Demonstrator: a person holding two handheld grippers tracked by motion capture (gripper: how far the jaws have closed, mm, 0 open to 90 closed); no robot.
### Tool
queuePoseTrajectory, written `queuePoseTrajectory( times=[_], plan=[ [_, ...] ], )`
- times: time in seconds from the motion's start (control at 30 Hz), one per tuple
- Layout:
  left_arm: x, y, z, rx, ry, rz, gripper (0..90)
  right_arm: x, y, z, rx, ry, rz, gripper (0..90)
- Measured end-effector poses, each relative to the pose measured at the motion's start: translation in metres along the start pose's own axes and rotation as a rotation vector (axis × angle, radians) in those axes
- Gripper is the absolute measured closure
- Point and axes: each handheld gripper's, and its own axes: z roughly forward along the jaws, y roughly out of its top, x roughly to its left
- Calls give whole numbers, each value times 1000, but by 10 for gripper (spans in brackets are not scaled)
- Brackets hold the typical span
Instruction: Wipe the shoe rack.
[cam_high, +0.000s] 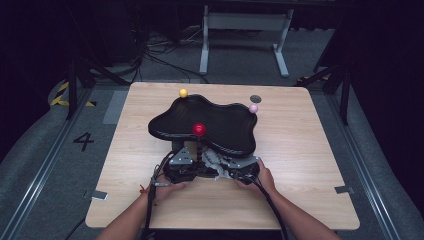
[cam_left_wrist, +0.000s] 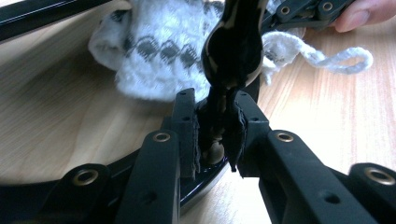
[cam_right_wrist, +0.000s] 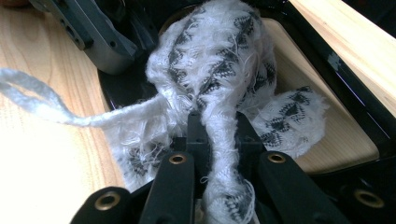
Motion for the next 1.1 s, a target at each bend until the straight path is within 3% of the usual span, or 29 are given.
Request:
queuePoseTrajectory(
  times=[0.17, 0.33, 0.43, 0.63, 0.67, 0.73, 1.1],
  plan=[
    [-1, 2, 2, -7, -9, 20, 745, -2, -2, -3, 7, -11, -5, 811],
    [-1, 1, 2, -6, -13, 15, 744, -10, -8, -6, 30, -85, -10, 811],
    [0, 1, 2, -7, -19, 11, 744, -12, -11, -10, 61, -105, 29, 812],
    [0, 2, 2, -4, -19, 8, 743, -2, -8, -12, 53, -74, 32, 813],
    [0, 1, 2, -4, -20, 7, 744, -2, -7, -11, 38, -70, -3, 812],
    [0, 1, 2, -4, -20, 7, 743, 2, -5, -11, 41, -56, -15, 813],
    [-1, 2, 2, 2, -5, 14, 709, 9, -2, -15, 70, -69, 5, 813]
  ],
)
